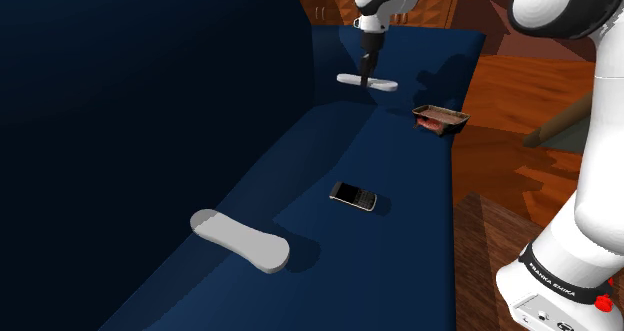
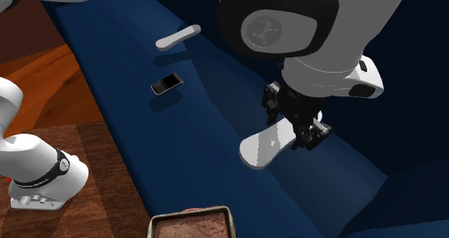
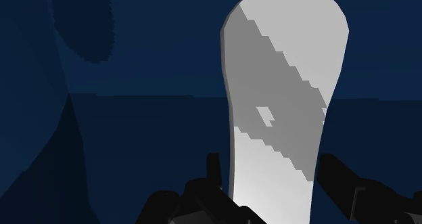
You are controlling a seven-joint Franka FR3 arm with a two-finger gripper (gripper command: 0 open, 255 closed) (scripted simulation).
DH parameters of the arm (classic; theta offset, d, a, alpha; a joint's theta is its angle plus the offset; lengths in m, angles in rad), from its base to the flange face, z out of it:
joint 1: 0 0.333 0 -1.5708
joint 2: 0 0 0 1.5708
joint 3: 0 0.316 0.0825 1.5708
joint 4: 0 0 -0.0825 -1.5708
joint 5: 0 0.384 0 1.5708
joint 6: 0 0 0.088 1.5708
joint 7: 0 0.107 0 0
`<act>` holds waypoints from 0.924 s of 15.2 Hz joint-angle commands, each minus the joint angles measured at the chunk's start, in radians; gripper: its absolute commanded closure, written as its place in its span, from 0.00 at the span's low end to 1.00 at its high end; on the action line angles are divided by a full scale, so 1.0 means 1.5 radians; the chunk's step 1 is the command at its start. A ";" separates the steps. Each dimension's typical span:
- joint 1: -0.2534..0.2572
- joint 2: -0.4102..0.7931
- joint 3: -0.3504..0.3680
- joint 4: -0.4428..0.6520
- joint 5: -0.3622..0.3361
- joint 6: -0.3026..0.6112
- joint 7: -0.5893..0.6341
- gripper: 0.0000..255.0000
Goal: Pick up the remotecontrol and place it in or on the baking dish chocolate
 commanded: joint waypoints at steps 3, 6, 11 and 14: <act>-0.001 -0.003 -0.001 0.032 -0.001 -0.035 0.003 1.00; -0.002 -0.002 -0.001 0.061 -0.001 -0.063 0.004 1.00; -0.006 0.005 -0.001 0.116 -0.001 -0.111 0.007 1.00; -0.008 0.011 -0.001 0.151 0.000 -0.139 0.008 1.00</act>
